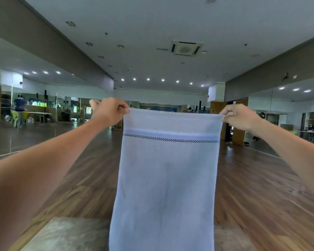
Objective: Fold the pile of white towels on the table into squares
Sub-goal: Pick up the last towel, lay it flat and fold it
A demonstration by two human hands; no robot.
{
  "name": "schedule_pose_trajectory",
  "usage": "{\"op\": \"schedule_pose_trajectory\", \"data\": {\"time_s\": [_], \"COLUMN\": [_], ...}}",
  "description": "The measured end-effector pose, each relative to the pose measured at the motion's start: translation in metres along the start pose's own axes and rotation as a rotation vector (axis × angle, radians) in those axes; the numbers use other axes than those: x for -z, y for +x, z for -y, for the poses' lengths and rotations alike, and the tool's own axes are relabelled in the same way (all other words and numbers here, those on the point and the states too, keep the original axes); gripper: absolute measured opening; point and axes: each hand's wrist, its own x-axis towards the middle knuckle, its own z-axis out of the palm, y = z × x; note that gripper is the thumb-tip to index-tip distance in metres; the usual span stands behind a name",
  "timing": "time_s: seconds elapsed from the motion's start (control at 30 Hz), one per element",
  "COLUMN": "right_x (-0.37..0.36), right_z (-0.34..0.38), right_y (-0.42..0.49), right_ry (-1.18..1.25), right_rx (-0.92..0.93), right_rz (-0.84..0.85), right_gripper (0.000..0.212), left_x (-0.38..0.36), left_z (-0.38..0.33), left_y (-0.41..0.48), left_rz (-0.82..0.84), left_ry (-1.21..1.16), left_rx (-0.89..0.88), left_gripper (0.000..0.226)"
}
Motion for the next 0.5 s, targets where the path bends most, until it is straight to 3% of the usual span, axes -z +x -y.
{"op": "schedule_pose_trajectory", "data": {"time_s": [0.1, 0.17, 0.37, 0.5], "right_x": [0.019, 0.034, 0.057, 0.058], "right_z": [0.007, 0.011, 0.017, 0.021], "right_y": [0.010, 0.015, 0.012, -0.014], "right_ry": [-0.091, -0.064, 0.025, 0.039], "right_rx": [0.021, 0.035, 0.062, 0.098], "right_rz": [-0.174, -0.198, -0.174, 0.022], "right_gripper": [0.017, 0.017, 0.013, 0.009], "left_x": [0.016, 0.030, 0.054, 0.066], "left_z": [-0.007, -0.015, -0.019, -0.016], "left_y": [0.020, 0.032, 0.035, 0.017], "left_rz": [-0.096, -0.169, -0.204, -0.027], "left_ry": [-0.031, -0.050, -0.066, -0.036], "left_rx": [-0.060, -0.081, -0.087, -0.064], "left_gripper": [0.018, 0.018, 0.016, 0.008]}}
